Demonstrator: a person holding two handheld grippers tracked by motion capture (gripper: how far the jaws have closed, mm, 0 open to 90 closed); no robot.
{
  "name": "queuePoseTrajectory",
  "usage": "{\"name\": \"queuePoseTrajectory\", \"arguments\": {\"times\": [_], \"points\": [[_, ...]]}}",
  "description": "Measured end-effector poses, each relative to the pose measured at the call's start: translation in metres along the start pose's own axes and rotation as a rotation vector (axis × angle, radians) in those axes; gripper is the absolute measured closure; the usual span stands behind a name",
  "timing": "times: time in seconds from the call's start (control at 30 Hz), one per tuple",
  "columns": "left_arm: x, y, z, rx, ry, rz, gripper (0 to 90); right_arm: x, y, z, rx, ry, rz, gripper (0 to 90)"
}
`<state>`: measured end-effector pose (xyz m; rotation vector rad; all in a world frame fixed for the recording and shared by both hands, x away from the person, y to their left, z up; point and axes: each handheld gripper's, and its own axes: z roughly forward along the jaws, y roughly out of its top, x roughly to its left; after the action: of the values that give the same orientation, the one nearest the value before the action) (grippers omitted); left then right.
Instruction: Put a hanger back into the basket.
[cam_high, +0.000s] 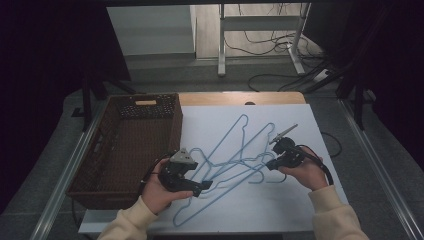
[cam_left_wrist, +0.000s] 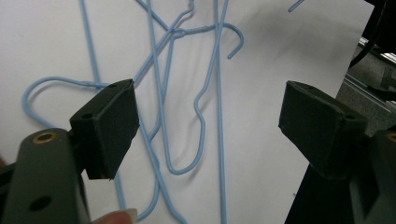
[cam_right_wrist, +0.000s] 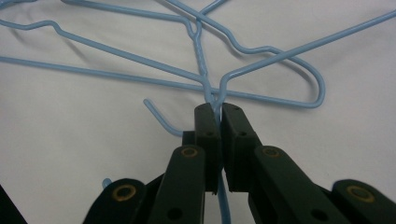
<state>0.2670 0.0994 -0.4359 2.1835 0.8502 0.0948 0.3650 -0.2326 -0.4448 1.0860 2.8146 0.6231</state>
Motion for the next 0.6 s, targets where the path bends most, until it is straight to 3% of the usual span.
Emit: {"name": "queuePoseTrajectory", "arguments": {"times": [0.23, 0.27, 0.47, 0.5, 0.6], "points": [[-0.005, 0.011, 0.029, 0.035, -0.039, 0.004, 22.9, 0.002, -0.001, -0.001, 0.002, 0.004, -0.011, 86.1], [-0.006, 0.013, 0.040, 0.048, -0.049, 0.004, 23.0, 0.002, -0.001, -0.001, 0.002, 0.004, -0.013, 86.1], [-0.009, 0.021, 0.073, 0.090, -0.040, 0.029, 28.4, 0.005, -0.001, -0.002, 0.008, 0.014, -0.021, 86.1], [-0.009, 0.021, 0.073, 0.090, -0.040, 0.029, 29.9, 0.005, -0.001, -0.002, 0.008, 0.014, -0.021, 86.1], [-0.011, 0.023, 0.095, 0.105, -0.055, 0.022, 34.7, 0.010, 0.000, -0.002, 0.010, 0.022, -0.029, 86.1]]}}
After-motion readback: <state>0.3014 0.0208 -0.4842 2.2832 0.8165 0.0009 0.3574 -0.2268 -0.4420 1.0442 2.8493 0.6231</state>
